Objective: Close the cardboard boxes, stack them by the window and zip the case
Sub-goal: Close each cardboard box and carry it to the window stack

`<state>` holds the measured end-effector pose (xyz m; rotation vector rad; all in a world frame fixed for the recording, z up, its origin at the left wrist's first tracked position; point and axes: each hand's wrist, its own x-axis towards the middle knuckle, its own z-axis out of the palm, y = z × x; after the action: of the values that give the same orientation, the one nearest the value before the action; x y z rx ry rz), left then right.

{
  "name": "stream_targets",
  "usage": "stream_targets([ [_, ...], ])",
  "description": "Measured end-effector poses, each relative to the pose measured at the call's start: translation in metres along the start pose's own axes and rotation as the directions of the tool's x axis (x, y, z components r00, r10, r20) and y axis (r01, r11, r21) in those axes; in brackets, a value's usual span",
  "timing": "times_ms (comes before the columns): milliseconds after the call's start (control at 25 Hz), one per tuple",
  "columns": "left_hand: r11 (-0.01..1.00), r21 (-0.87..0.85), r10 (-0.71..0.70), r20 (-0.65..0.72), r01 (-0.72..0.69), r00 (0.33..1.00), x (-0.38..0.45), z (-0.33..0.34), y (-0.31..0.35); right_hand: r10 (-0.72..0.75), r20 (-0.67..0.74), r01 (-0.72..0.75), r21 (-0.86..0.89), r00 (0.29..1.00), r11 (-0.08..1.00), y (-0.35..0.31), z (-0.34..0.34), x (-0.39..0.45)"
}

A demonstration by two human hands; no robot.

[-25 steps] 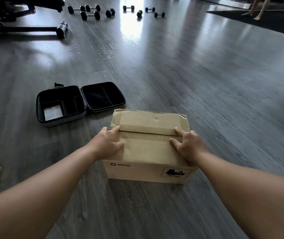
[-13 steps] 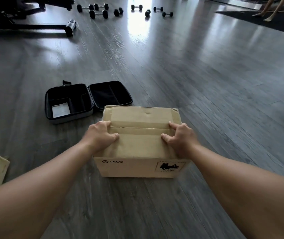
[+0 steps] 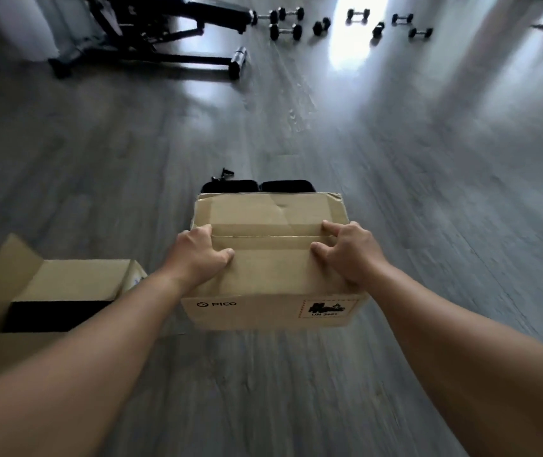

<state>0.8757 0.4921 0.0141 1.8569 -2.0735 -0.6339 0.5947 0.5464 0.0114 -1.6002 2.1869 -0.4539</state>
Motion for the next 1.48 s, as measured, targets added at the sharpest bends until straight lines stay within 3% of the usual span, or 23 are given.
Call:
stream_targets([
  [280, 0.979, 0.004, -0.200, -0.119, 0.202, 0.972, -0.113, -0.221, 0.031, -0.188, 0.107, 0.187, 0.018, 0.976, 0.982, -0.165, -0.137, -0.067],
  [480, 0.923, -0.040, -0.380, -0.237, 0.382, 0.894, -0.223, -0.352, 0.047, -0.384, 0.205, 0.387, 0.029, 0.900, 0.922, -0.287, -0.217, -0.132],
  [640, 0.854, -0.093, -0.513, -0.324, 0.512, 0.795, -0.340, -0.432, 0.028, -0.547, 0.326, 0.577, 0.006, 0.771, 0.816, -0.378, -0.246, -0.214],
  [920, 0.750, -0.191, -0.643, -0.439, 0.634, 0.628, -0.590, -0.536, -0.041, -0.724, 0.437, 0.778, 0.080, 0.534, 0.623, -0.530, -0.232, -0.416],
  [1120, 0.624, -0.287, -0.753, -0.469, 0.727, 0.462, -0.759, -0.583, -0.085, -0.782, 0.518, 0.864, 0.147, 0.348, 0.482, -0.618, -0.195, -0.565],
  [1240, 0.515, -0.319, -0.810, -0.486, 0.796, 0.329, -0.849, -0.604, -0.118, -0.800, 0.558, 0.890, 0.222, 0.218, 0.398, -0.669, -0.166, -0.649],
  [1320, 0.434, -0.324, -0.839, -0.485, 0.841, 0.246, -0.894, -0.617, -0.141, -0.800, 0.582, 0.896, 0.261, 0.150, 0.358, -0.701, -0.143, -0.693],
  [1480, 0.334, -0.343, -0.867, -0.477, 0.878, 0.143, -0.959, -0.647, -0.201, -0.796, 0.605, 0.912, 0.317, 0.016, 0.260, -0.776, -0.090, -0.762],
])
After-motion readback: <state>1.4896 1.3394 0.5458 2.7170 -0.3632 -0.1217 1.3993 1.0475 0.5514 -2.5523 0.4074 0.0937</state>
